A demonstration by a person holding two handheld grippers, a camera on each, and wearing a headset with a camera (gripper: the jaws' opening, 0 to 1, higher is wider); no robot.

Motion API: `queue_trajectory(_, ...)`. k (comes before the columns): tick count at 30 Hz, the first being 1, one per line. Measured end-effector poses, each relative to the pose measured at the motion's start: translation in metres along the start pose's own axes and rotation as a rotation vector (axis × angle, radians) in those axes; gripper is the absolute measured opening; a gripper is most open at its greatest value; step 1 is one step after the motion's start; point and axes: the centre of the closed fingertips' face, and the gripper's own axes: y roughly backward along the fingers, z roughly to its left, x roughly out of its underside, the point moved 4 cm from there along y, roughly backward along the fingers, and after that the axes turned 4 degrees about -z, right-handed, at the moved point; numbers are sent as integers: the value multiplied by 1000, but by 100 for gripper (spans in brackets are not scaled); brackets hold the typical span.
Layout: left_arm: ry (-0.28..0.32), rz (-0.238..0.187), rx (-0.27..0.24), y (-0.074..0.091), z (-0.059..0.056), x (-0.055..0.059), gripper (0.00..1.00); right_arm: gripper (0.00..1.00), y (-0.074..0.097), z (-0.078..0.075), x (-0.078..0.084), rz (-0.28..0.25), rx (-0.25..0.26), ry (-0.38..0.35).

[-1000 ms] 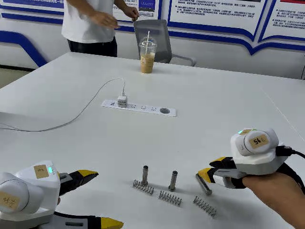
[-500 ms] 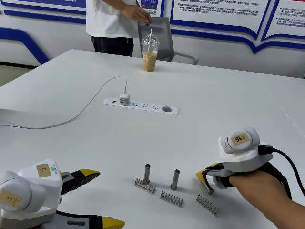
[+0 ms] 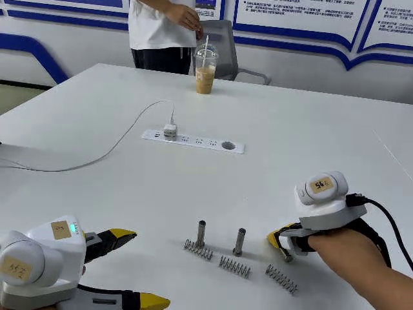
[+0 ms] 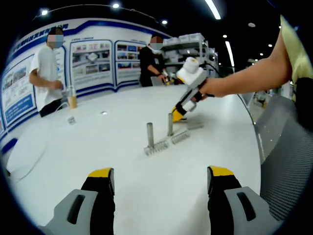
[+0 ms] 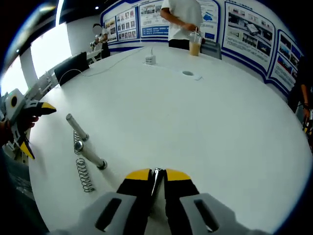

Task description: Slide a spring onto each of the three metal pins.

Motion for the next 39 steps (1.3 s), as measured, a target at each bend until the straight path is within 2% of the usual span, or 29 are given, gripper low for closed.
queue_trajectory(16, -7, -4, 3, 0, -1, -3, 79, 9, 3, 4, 1, 11, 10, 28)
queue_trajectory(23, -8, -3, -3, 2, 0, -4, 79, 9, 16, 7, -6, -36, -13, 2)
queue_trajectory(30, -13, -10, 1, 0, -1, -8, 79, 9, 31, 10, -15, -81, -18, 7)
queue_trajectory(39, -19, -12, 4, 0, -2, -9, 79, 9, 45, 13, -12, -109, -17, 3)
